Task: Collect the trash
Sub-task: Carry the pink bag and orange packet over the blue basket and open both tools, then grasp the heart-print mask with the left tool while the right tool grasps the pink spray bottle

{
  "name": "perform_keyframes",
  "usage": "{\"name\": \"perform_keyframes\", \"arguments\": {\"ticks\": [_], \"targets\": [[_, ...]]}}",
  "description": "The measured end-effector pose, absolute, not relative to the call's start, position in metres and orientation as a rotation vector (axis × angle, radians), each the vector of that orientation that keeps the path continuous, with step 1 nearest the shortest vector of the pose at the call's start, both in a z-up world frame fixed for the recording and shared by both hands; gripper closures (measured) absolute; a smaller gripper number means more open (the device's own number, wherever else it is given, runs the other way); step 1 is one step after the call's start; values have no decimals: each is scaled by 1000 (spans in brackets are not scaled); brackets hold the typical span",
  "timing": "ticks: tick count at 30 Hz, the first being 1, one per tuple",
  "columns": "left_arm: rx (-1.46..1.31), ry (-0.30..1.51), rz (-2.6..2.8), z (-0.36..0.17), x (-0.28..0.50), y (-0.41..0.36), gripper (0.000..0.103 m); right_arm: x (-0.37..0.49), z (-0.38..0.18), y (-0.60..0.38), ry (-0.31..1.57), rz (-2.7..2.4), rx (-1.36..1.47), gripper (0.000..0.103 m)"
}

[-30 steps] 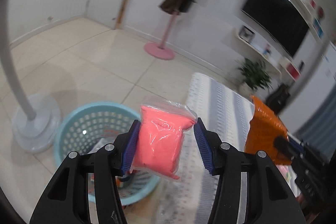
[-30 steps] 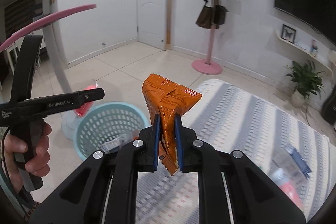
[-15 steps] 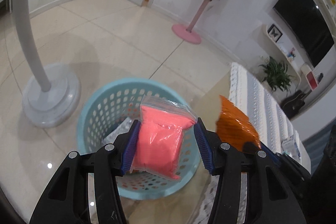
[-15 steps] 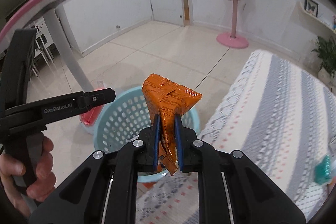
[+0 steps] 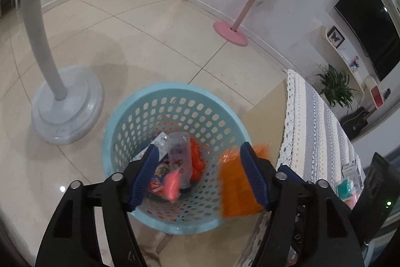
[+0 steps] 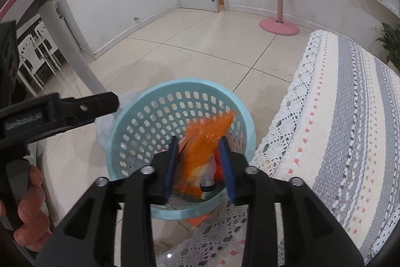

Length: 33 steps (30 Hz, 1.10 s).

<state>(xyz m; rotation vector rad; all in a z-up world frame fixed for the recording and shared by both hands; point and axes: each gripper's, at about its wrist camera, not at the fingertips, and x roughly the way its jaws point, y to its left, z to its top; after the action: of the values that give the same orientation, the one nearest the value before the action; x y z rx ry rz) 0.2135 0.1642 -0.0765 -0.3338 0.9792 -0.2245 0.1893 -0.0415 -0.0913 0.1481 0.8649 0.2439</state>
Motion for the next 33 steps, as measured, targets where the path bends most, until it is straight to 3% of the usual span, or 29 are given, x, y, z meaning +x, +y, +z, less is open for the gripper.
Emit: {"name": "perform_keyframes", "arguments": {"ticks": [2,23,33], "targets": [[-342,972,-228,-75,212,165,34,189,-92,-45,863,240,159,59],[-359,851,-323,-36,191,137,34,159,-59,-90,801,192,201,59],[-278,809,-493,-17,165,61,34,112,-26,-177,707,63,258,59]]}}
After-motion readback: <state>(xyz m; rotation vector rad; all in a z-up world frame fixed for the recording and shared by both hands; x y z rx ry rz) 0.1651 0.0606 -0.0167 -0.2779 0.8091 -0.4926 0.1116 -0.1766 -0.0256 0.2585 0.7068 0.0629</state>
